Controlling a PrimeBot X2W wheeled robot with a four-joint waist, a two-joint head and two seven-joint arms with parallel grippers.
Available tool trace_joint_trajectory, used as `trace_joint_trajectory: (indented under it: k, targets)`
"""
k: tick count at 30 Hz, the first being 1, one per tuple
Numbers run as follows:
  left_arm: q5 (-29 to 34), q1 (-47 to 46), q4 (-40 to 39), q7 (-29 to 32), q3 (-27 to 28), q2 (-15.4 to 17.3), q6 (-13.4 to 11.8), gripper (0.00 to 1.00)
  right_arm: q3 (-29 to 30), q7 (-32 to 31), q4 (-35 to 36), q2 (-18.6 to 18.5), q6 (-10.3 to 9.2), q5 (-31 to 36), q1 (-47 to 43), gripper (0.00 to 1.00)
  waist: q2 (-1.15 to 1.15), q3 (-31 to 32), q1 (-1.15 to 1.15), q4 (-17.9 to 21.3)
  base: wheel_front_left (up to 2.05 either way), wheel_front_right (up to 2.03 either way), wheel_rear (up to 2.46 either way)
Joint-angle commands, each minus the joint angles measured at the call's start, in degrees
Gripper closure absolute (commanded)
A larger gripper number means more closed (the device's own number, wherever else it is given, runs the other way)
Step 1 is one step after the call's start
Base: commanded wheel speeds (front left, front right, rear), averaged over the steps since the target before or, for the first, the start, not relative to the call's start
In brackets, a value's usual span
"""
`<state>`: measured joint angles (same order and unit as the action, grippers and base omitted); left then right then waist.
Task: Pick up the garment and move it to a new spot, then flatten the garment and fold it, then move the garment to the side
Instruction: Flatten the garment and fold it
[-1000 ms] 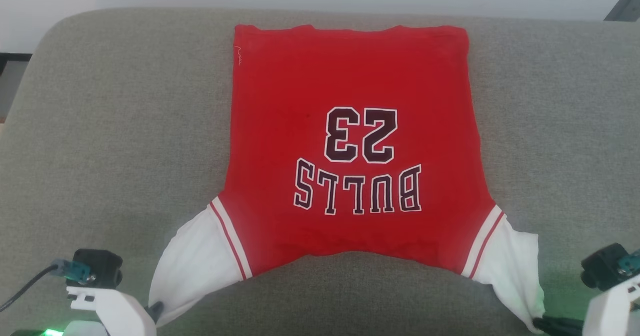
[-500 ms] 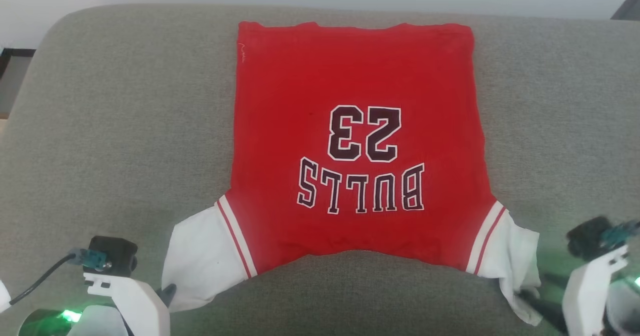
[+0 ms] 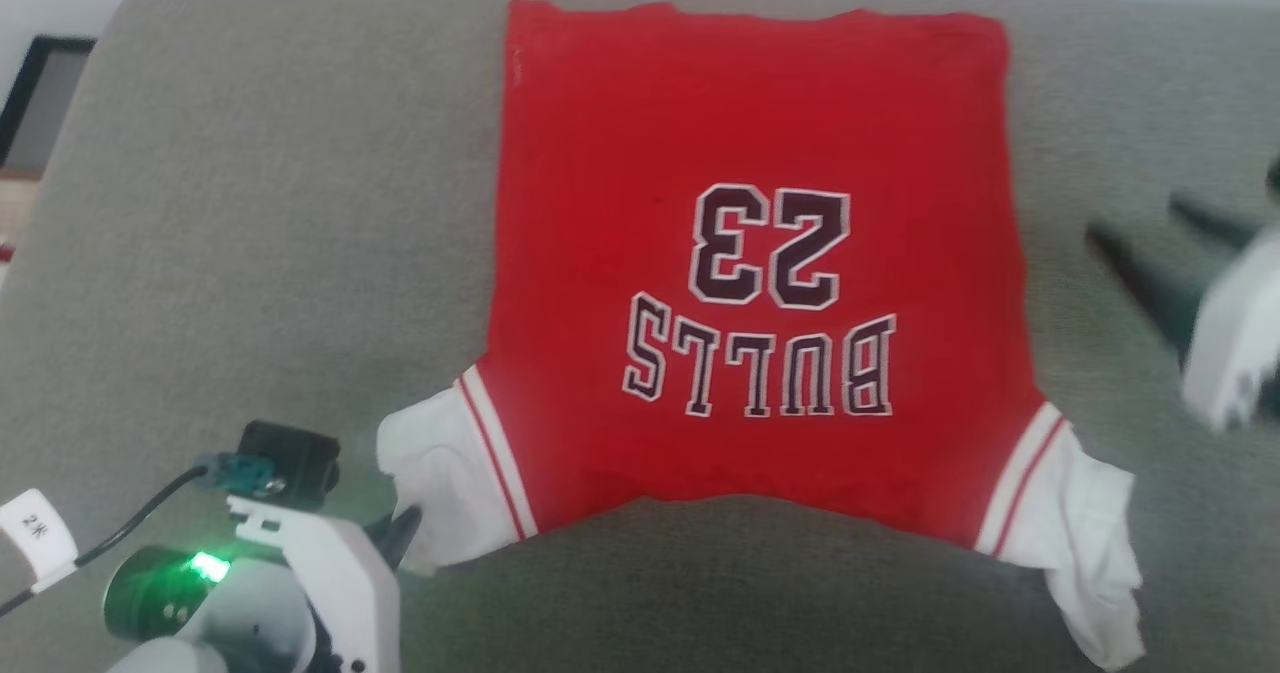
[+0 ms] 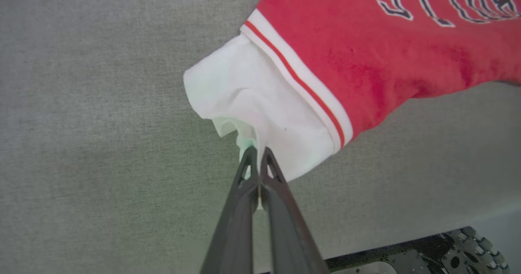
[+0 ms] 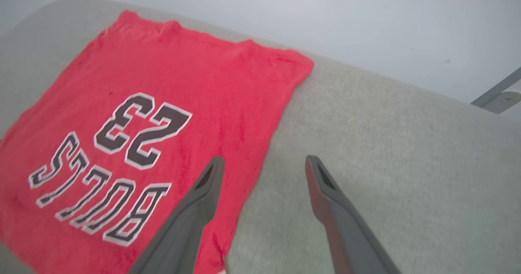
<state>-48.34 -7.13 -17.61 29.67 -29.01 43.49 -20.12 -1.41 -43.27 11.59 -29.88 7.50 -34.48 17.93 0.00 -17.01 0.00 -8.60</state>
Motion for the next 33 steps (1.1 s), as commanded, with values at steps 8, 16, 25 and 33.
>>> trace_joint_trajectory:
  k: [8, 16, 25, 33]
  targets:
    - [2.65, -6.46, 0.83, 0.51, -2.96, -3.46, 2.29, 1.0, -3.25, 9.43, -29.9, 5.62, -0.02, 9.06, 25.44, 0.0, 0.0, -4.01, 0.0, -5.64, 0.0, 0.0, 0.0]
    - [3.26, -10.21, 2.39, 0.47, -5.2, -6.54, 4.35, 1.0, 1.65, 10.78, -56.13, 7.92, -0.02, 17.32, 41.98, 0.0, 0.0, -6.94, 0.0, -10.25, 0.0, 0.0, 0.0]
    - [3.22, -13.1, 5.1, 0.16, -7.29, -9.58, 6.6, 1.0, 9.29, 9.51, -74.23, 7.32, -0.03, 27.01, 50.76, 0.0, 0.0, -8.81, 0.0, -13.85, 0.0, 0.0, 0.0]
    - [2.83, -14.43, 6.69, -0.29, -7.75, -10.74, 7.68, 1.0, 14.22, 6.69, -82.69, 7.12, -0.06, 33.91, 52.52, 1.0, 0.0, -9.27, 0.0, -14.53, 0.0, 0.0, 0.0]
